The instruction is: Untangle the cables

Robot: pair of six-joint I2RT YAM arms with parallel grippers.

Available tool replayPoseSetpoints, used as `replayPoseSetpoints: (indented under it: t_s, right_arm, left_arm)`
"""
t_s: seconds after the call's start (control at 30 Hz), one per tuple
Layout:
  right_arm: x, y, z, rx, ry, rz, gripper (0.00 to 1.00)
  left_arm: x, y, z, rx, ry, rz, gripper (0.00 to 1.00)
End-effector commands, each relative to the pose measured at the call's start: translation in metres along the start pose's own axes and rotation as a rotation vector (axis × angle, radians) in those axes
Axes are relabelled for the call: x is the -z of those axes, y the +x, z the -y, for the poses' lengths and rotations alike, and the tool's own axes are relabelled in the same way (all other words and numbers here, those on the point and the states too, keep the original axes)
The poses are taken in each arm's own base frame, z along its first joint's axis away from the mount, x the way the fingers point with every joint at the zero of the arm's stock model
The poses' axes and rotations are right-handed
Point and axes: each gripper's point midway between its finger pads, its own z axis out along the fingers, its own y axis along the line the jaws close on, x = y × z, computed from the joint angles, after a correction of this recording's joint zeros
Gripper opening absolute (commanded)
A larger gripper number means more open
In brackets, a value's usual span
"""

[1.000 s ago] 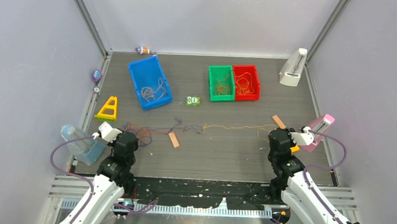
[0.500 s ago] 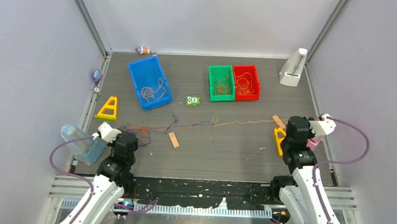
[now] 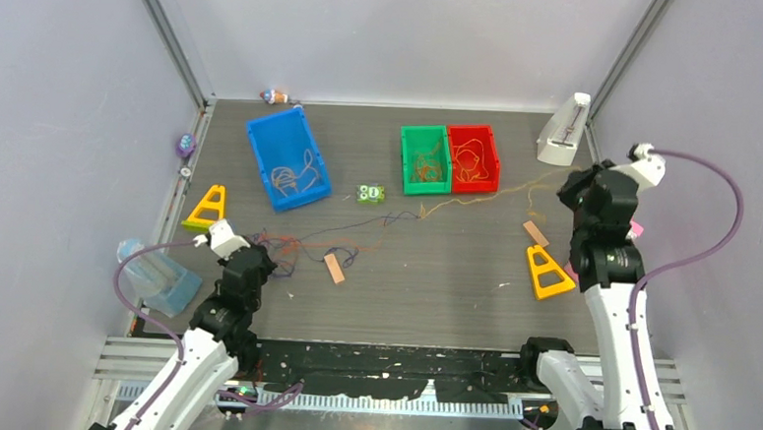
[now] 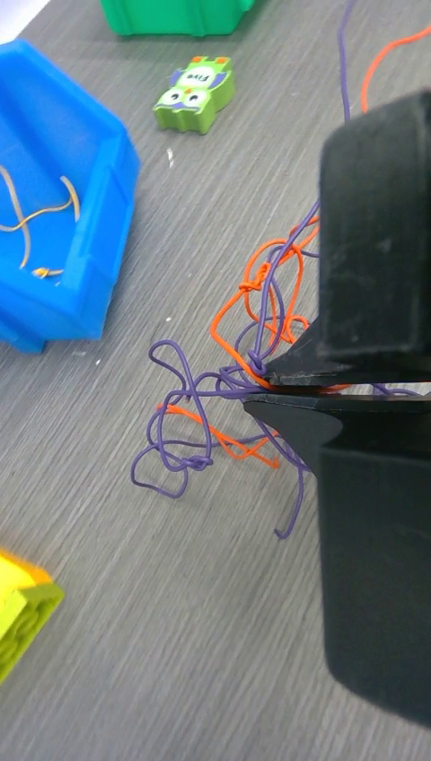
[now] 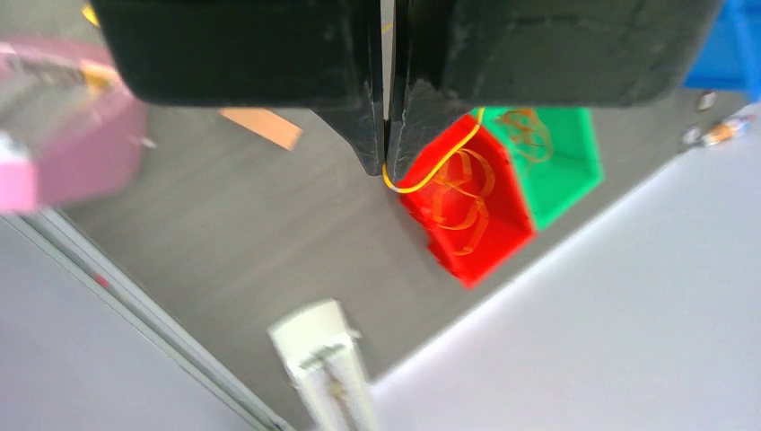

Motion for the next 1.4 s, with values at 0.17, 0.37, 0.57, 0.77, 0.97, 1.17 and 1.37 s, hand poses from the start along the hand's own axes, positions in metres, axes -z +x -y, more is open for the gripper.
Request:
replayPoseSetpoints:
  t_s: [0.17, 0.37, 0.57, 0.77, 0.97, 1.17, 1.37]
  right_arm:
    - [-0.005, -0.073, -0.099, 0.082, -0.293, -0.023, 0.05]
    - [-0.009, -0.129, -0.055, -0.008, 0.000, 0.118, 0.05]
    - [0.002, -0.171, -0.020, -0.123, 0.144, 0.210, 0.05]
    - [0.021, -0.194, -0.009, -0.145, 0.172, 0.290, 0.05]
    - [0.005, -0.167, -0.064, -0.009, -0.143, 0.143, 0.05]
    - [-0.017, -0.133, -0.110, 0.042, -0.373, 0.001, 0.05]
    - [-0.057, -0.098, -0.139, 0.037, -0.460, -0.100, 0.05]
  left_arm:
    - [0.002, -0.010, 0.050, -0.107, 0.225, -0.023, 0.00]
    - [-0.005, -0.015, -0.007, -0.011, -0.117, 0.023, 0.00]
    - [-0.004, -0.016, -0.016, 0.012, -0.156, 0.044, 0.00]
    - [-0.004, -0.016, -0.015, 0.013, -0.155, 0.042, 0.00]
    - [-0.004, -0.010, 0.026, -0.079, 0.080, -0.012, 0.00]
    - [0.005, -0.011, 0.057, -0.118, 0.269, -0.021, 0.00]
    - [0.007, -0.008, 0.062, -0.125, 0.314, -0.020, 0.00]
